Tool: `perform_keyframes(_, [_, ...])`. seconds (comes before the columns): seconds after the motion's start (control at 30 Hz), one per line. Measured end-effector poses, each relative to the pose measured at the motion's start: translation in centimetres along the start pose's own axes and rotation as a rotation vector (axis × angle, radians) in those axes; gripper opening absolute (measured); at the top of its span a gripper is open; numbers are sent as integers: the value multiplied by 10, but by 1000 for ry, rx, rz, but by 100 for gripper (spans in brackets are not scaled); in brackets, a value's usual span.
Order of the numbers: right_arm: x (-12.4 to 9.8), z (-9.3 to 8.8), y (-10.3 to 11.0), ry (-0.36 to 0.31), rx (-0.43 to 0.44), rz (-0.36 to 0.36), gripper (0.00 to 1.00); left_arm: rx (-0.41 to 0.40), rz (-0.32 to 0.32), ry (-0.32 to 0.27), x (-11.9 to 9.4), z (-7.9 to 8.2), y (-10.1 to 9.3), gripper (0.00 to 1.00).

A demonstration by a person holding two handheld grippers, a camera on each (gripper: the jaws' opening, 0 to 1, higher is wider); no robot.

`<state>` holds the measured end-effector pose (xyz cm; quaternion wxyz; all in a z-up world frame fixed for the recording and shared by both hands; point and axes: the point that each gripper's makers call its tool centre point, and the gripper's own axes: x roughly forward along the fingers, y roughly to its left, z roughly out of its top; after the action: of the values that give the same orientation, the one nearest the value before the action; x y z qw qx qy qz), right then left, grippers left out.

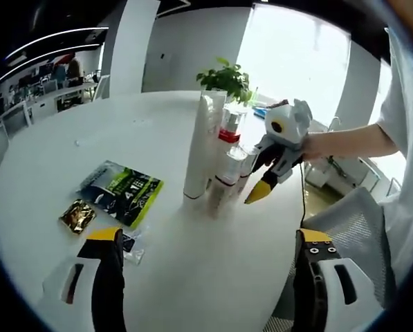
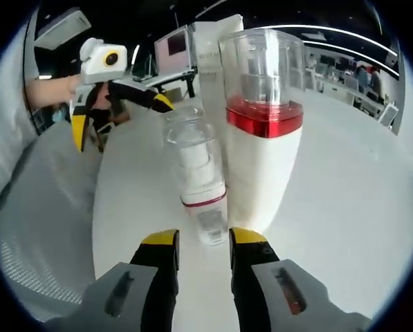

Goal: Arrange the skincare products in the storage area until every visible bottle or jar stands upright without overlapping.

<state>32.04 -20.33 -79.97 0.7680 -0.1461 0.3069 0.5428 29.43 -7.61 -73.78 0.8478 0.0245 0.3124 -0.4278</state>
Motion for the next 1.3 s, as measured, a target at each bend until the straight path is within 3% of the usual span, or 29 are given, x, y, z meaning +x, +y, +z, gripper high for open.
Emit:
perform_keyframes(0.07, [-4, -3, 2, 12, 5, -11, 31, -6, -1, 5, -4, -2, 2, 91])
perform_keyframes(0.2, [-9, -6, 6, 20, 27, -31, 34, -28, 11, -2, -12, -4, 2, 93])
perform_keyframes(0.53, [-21, 13, 43, 19, 51, -74, 49, -72, 42, -50, -49, -5, -5, 97])
perform_keyframes(0.83, [-37, 36, 70, -39, 108, -154, 62, -85, 69, -45, -82, -24, -9, 96])
perform_keyframes(1.07, [-51, 54, 93, -164, 231, -176, 67, -120, 95, -67, -106, -34, -15, 97])
perform_keyframes(1.3, [-59, 58, 112, -192, 270, -191, 74, -122, 116, -62, -123, -45, -19, 97])
